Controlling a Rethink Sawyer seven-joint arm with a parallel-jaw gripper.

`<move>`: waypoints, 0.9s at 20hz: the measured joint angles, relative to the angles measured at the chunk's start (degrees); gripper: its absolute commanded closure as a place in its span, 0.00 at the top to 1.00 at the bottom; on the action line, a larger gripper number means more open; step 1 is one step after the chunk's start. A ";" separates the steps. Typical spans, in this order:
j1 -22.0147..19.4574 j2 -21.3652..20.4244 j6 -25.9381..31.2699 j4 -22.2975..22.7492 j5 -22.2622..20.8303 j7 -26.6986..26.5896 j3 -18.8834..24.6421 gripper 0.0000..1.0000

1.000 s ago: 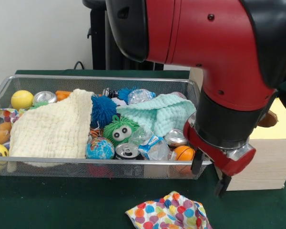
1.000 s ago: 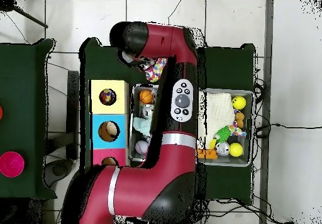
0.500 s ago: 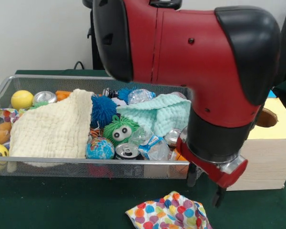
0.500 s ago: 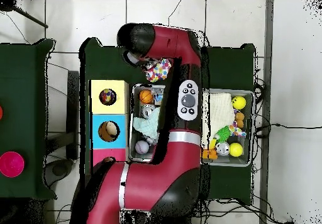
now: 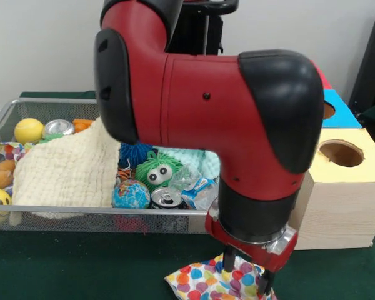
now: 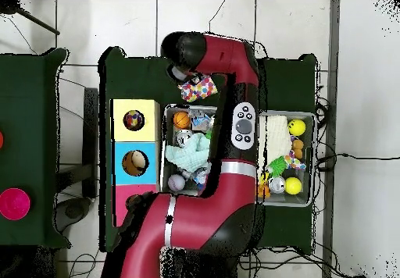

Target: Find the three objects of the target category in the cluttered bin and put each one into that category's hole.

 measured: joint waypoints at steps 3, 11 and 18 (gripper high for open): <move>-0.38 1.71 0.70 -2.01 -0.04 -3.06 0.06 1.00; -0.28 4.40 0.76 -4.43 0.04 -5.78 0.11 1.00; -0.29 6.07 0.73 -5.34 1.55 -9.77 0.86 1.00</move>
